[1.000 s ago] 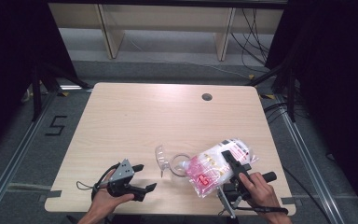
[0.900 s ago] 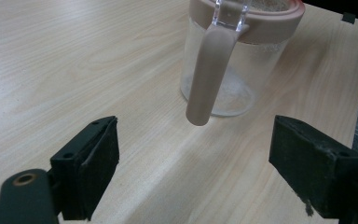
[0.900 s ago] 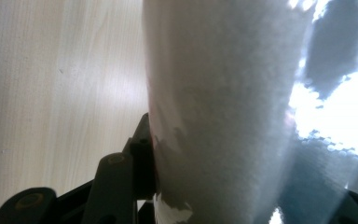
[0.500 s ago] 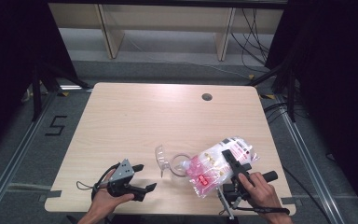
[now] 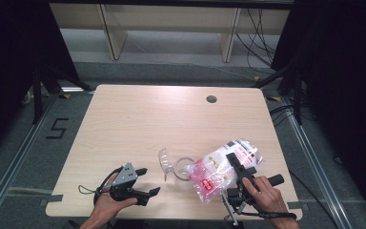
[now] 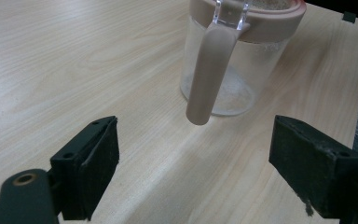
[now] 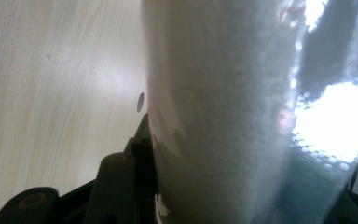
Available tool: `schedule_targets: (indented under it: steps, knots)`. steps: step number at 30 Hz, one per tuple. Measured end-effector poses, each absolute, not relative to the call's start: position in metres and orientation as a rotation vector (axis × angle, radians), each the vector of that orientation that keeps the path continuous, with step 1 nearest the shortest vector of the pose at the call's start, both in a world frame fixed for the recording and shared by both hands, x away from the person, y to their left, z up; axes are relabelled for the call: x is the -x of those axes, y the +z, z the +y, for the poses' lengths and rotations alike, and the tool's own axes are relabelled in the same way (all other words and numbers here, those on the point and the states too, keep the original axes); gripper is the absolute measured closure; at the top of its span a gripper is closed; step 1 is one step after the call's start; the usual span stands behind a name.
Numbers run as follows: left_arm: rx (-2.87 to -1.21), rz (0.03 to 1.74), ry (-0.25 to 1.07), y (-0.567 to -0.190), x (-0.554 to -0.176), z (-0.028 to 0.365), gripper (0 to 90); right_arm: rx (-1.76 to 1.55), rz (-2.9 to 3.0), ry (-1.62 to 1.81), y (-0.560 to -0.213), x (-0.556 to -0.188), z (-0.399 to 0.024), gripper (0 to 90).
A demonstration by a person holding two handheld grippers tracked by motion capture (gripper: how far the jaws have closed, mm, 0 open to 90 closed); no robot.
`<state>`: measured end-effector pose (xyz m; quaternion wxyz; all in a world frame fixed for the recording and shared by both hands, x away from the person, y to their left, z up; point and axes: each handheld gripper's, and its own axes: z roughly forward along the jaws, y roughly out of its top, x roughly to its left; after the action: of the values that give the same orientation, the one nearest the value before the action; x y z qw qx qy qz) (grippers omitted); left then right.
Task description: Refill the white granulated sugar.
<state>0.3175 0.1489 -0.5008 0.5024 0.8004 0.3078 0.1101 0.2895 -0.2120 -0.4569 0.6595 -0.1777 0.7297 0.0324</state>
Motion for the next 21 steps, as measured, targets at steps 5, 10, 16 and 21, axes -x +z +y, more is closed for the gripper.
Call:
schedule_targets:
  steps: [5,10,16,21]
  knots:
    - [-1.937,0.736,0.274,-0.5004,-0.3179,0.1495,15.5,0.473,1.636,0.012,-0.4492,-0.2891,-0.2100,56.5]
    - [-1.942,0.730,0.282,-0.4999,-0.3179,0.1498,15.5,0.415,1.655,0.062,-0.4548,-0.2882,-0.2118,56.7]
    - [-1.948,0.728,0.288,-0.4996,-0.3182,0.1506,15.5,0.452,1.635,0.037,-0.4518,-0.2877,-0.2105,56.9]
    - [-1.949,0.727,0.288,-0.4996,-0.3182,0.1505,15.5,0.447,1.626,0.024,-0.4499,-0.2862,-0.2103,57.3]
